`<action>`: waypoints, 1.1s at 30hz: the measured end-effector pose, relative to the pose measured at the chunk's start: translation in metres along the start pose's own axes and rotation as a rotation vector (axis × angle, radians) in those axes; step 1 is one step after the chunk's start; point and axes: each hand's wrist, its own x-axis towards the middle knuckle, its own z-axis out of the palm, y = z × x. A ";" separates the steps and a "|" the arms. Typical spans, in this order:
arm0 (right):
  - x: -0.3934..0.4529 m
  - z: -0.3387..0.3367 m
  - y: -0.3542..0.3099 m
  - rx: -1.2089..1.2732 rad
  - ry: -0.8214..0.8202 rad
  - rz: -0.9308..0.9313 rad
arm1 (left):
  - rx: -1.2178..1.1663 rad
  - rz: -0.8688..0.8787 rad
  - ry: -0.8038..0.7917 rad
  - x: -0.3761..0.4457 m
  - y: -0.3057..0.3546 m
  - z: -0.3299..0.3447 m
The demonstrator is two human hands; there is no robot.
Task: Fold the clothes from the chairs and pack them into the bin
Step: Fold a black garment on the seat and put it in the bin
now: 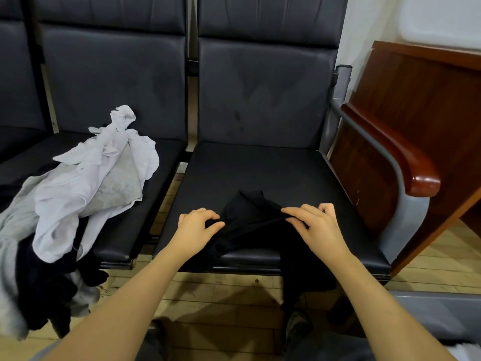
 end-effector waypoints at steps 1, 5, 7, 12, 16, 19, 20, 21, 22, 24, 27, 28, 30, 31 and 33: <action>0.001 0.000 -0.002 0.010 0.001 -0.008 | -0.013 0.030 0.046 0.000 0.002 -0.001; 0.002 -0.003 -0.002 0.022 -0.033 -0.080 | -0.093 0.044 0.253 -0.002 0.010 -0.017; 0.004 -0.009 -0.003 0.016 -0.029 -0.107 | -0.115 0.079 0.320 -0.002 0.019 -0.030; 0.023 -0.035 -0.013 -0.045 0.077 -0.123 | -0.092 0.162 0.404 0.003 0.048 -0.068; 0.052 -0.072 -0.025 0.006 0.229 -0.033 | -0.064 0.221 0.429 0.008 0.078 -0.104; 0.076 -0.112 -0.038 0.121 0.246 0.000 | -0.112 0.225 0.434 0.008 0.103 -0.133; 0.082 -0.124 -0.043 0.148 0.239 0.007 | -0.128 0.238 0.448 0.007 0.112 -0.142; 0.086 -0.135 -0.047 0.181 0.229 0.016 | -0.148 0.257 0.461 0.007 0.119 -0.150; 0.089 -0.144 -0.052 0.227 0.219 0.035 | -0.158 0.276 0.471 0.006 0.127 -0.158; 0.090 -0.155 -0.061 0.339 0.215 0.065 | -0.137 0.312 0.483 0.006 0.139 -0.169; 0.088 -0.163 -0.071 0.381 0.163 0.077 | -0.035 0.330 0.524 0.006 0.152 -0.178; 0.088 -0.165 -0.073 0.377 0.122 0.090 | -0.002 0.333 0.553 0.005 0.155 -0.180; 0.087 -0.167 -0.075 0.350 0.038 0.132 | 0.038 0.336 0.613 0.005 0.159 -0.183; 0.086 -0.167 -0.075 0.330 0.026 0.160 | 0.046 0.335 0.622 0.006 0.159 -0.184; 0.086 -0.161 -0.071 0.299 0.110 0.246 | 0.047 0.373 0.598 0.007 0.158 -0.183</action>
